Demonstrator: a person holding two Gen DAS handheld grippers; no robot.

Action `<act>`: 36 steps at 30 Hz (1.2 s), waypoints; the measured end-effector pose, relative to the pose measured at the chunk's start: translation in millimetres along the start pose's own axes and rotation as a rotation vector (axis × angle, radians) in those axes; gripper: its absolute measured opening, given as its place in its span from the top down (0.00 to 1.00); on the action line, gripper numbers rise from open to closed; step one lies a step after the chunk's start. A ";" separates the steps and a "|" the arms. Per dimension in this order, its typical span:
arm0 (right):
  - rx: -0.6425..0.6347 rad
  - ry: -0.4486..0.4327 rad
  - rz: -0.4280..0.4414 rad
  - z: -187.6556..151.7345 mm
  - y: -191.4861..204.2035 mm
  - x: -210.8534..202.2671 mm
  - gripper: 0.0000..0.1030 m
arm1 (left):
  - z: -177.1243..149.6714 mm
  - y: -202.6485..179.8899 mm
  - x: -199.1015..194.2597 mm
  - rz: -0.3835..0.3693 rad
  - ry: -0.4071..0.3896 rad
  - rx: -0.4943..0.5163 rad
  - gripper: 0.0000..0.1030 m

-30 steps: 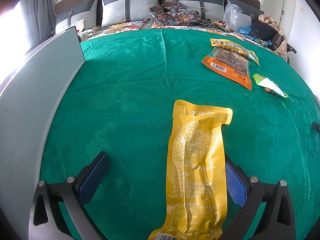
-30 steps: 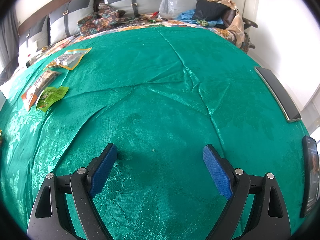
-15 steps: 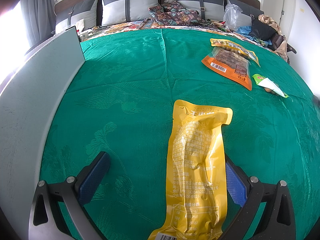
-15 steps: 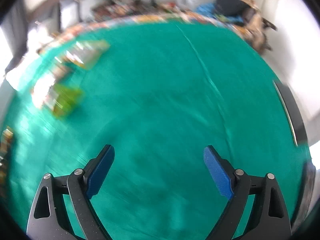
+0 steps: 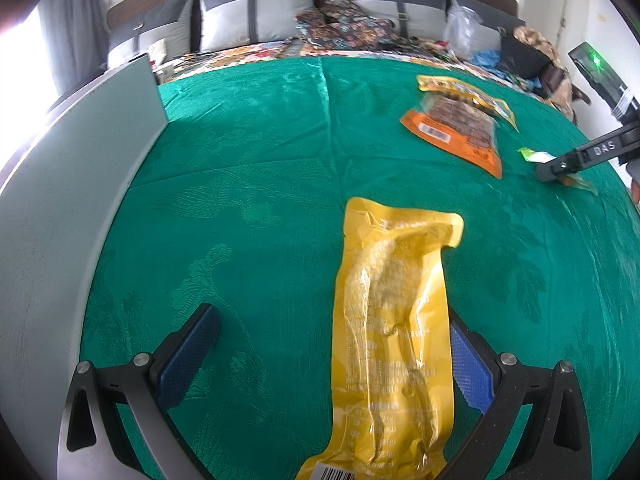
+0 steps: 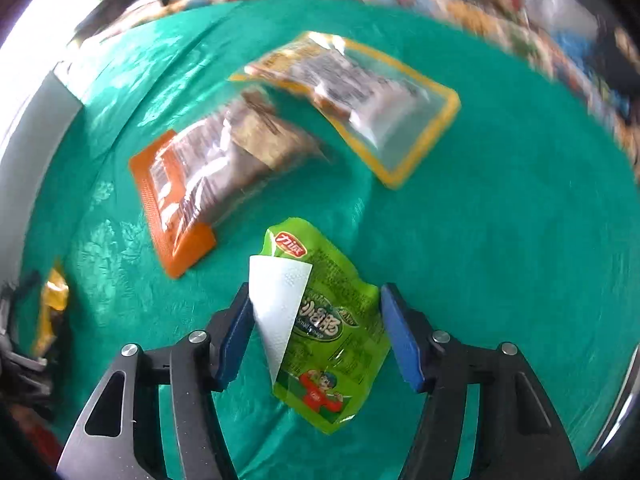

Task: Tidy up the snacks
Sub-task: 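Grasp the green pickle packet with the right tool, then carry both packets into the white box and open both tools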

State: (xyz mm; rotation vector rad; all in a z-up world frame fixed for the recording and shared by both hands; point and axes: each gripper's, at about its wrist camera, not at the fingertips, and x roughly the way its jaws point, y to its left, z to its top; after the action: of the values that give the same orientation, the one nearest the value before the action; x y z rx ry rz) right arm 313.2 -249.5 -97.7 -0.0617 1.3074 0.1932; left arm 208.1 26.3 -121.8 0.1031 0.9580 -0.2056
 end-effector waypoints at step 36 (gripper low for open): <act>-0.095 -0.105 0.878 -17.7 406.8 -175.3 0.36 | -98.2 292.0 -271.1 0.133 -0.170 -0.577 0.28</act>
State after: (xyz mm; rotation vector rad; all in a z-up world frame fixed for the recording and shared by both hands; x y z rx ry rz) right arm 181.4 128.7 92.4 0.4456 1.1474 0.9902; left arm 42.3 363.6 43.4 -0.3752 0.8055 0.1867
